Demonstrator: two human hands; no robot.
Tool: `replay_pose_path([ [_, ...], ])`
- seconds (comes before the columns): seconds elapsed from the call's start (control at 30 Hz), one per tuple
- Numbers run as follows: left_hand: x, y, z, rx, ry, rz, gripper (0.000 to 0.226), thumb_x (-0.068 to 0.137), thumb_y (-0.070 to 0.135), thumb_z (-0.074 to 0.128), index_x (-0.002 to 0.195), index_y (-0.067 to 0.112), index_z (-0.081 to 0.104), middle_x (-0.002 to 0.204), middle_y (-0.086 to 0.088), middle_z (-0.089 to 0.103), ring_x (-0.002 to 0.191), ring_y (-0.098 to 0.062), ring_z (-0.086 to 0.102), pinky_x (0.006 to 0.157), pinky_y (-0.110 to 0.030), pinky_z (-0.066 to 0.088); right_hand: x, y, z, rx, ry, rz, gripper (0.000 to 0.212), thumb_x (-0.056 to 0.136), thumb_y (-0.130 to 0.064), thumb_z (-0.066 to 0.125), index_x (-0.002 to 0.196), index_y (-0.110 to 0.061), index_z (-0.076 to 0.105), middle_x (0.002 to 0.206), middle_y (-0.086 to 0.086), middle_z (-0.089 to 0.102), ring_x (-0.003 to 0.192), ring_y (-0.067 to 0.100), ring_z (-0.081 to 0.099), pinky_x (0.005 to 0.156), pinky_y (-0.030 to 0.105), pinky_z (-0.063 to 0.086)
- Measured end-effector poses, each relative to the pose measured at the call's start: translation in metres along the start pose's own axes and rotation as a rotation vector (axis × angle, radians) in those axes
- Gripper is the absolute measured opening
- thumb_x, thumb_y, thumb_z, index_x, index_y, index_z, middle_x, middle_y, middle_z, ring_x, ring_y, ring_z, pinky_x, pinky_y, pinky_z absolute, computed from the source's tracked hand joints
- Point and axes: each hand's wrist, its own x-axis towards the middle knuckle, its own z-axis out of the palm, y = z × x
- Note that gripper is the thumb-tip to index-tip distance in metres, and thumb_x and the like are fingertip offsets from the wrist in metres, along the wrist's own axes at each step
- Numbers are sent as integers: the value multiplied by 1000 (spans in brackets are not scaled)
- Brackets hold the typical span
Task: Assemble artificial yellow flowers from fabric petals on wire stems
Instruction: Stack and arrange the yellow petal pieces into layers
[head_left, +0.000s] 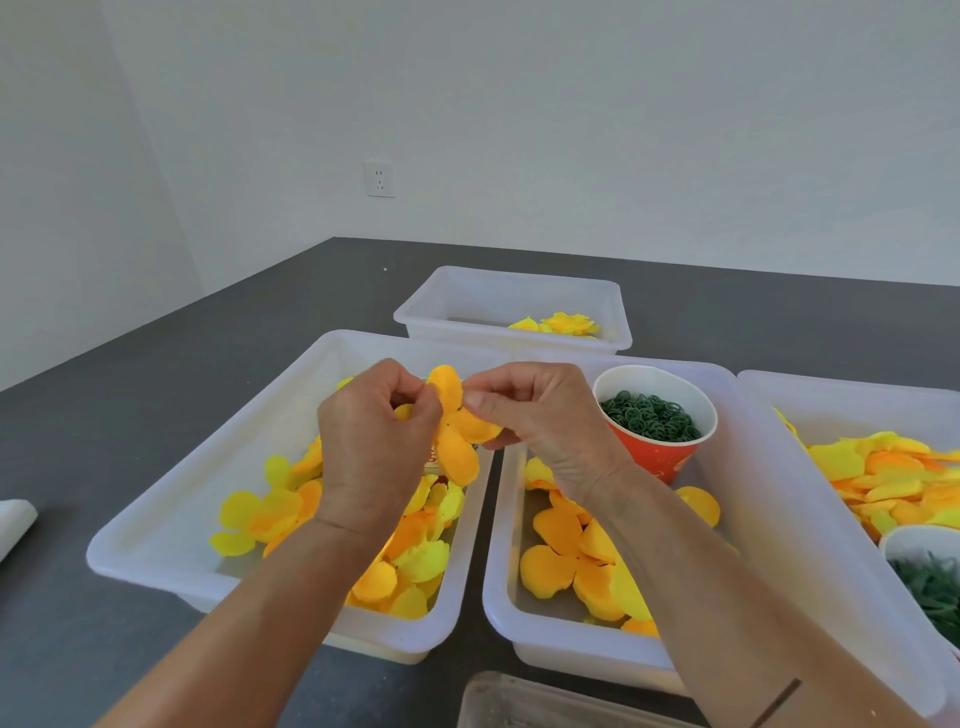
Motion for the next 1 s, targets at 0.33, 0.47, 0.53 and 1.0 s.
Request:
replay_pose_path([
  [0.33,-3,-1,2,-95,-66,199,10,81,12,71,75,5,67,65,-4,64,58,-22,60,55,-36,52,-4,-2,3,-167,83,-75,49,78,-40,71,75,9,67,59,25,48,59,20,39,57,38,36],
  [0.47,-3,-1,3,-176,-166,92,5,77,11,74,80,9,70,70,2,68,65,-7,62,58,-10,46,-3,-3,2,-156,108,-33,46,77,-39,72,75,7,68,63,28,53,60,21,43,58,40,40],
  [0.53,-3,-2,2,-261,-221,8,7,76,11,75,81,13,71,74,5,70,69,-4,64,62,-14,50,-2,-2,2,-153,124,-16,39,77,-37,72,75,3,71,74,31,61,63,21,50,65,45,49],
  [1.0,-4,2,3,-200,-189,-33,5,77,11,75,78,10,71,47,23,54,46,4,47,45,-5,33,-4,-1,5,-460,319,-201,27,69,-24,81,71,-18,55,73,-9,43,64,2,38,59,11,31],
])
